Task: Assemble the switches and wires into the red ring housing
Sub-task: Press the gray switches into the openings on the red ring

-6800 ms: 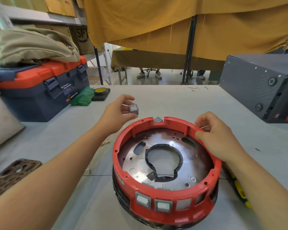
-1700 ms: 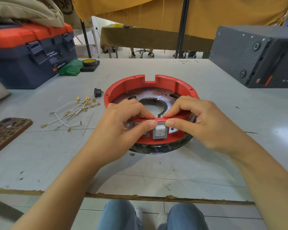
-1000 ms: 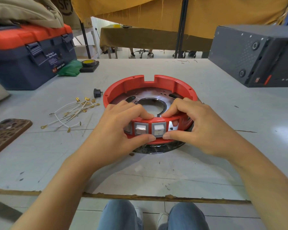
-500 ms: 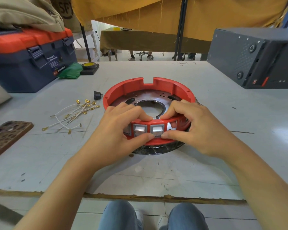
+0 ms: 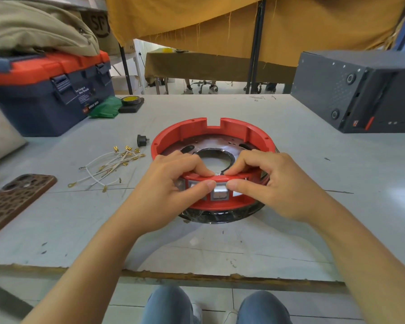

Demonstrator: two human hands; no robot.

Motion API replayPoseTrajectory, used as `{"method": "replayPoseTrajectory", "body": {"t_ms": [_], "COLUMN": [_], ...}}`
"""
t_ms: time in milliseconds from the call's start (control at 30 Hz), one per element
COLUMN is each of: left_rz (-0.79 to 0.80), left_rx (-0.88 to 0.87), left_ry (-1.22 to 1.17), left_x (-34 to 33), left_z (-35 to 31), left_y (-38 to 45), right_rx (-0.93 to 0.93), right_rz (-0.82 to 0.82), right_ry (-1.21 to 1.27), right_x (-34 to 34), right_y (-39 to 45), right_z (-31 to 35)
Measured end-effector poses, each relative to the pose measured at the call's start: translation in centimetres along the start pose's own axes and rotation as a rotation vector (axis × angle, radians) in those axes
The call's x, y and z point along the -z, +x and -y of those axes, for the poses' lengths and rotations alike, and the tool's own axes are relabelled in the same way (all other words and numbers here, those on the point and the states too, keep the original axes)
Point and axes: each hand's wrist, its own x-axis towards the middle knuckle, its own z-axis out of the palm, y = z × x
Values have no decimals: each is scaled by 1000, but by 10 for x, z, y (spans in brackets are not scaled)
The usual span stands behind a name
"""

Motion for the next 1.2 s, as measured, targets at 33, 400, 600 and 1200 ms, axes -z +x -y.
{"method": "replayPoseTrajectory", "body": {"t_ms": [33,400,600,1200], "left_rz": [16,169,272,212], "left_rx": [4,68,71,358], "left_ry": [-29,-320,-279,-59], "left_x": [2,28,41,14], "left_z": [1,21,19,126], "left_y": [0,4,19,135], "right_rx": [2,-71,-334,-366], "right_rz": [18,-235,-135,-39], "right_ry": [9,-89,-137,59], "right_x": [1,24,34,41], "right_y": [0,31,60,85], "right_z": [1,-11,-39,-66]}}
